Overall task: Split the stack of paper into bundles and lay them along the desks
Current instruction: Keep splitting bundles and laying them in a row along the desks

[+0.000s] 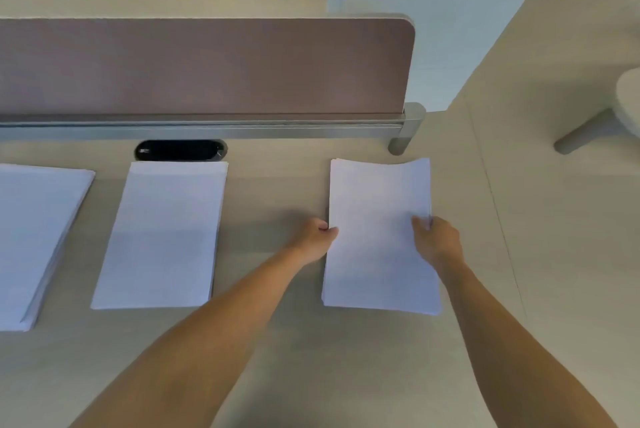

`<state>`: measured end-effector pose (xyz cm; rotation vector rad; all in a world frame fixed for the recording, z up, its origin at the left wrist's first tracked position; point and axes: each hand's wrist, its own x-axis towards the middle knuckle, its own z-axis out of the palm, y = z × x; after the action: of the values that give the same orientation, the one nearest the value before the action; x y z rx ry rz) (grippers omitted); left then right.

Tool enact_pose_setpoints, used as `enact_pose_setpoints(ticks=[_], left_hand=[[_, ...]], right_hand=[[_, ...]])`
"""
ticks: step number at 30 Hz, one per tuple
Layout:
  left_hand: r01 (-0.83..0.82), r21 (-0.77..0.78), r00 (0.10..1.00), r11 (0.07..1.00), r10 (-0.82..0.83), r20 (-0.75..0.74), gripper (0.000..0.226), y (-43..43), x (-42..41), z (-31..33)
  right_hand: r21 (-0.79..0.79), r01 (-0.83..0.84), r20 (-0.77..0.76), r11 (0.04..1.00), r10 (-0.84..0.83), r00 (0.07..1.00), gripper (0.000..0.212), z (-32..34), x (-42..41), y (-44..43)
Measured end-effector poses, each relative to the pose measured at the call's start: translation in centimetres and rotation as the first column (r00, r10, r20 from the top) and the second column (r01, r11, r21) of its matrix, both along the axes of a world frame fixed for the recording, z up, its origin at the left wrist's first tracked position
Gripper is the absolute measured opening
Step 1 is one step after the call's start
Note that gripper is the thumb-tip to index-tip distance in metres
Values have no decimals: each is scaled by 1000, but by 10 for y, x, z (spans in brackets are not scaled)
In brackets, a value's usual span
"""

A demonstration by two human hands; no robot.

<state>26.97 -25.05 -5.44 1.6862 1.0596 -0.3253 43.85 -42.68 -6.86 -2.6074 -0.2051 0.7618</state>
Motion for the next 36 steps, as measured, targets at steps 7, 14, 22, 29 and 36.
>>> enact_pose_setpoints(ticks=[7,14,22,29,36], left_hand=[[-166,-51,981,985,170,89,26,65,-75,6],[-340,31,924,940,327,199,16,164,-224,33],[-437,422,892,794,442,92,37,309,-437,19],[-422,478,881,770,473,15,60,376,-506,-19],[-383,500,854,777,504,-130,71,400,-509,-18]], right_hand=[[-290,-126,178,949,183,967,53,45,-25,56],[97,-468,23,878,468,883,39,64,-211,218],[449,-151,-401,881,349,847,25,52,-429,387],[278,-92,-382,956,198,903,28,27,-491,456],[221,-58,-395,974,143,907,23,38,-501,476]])
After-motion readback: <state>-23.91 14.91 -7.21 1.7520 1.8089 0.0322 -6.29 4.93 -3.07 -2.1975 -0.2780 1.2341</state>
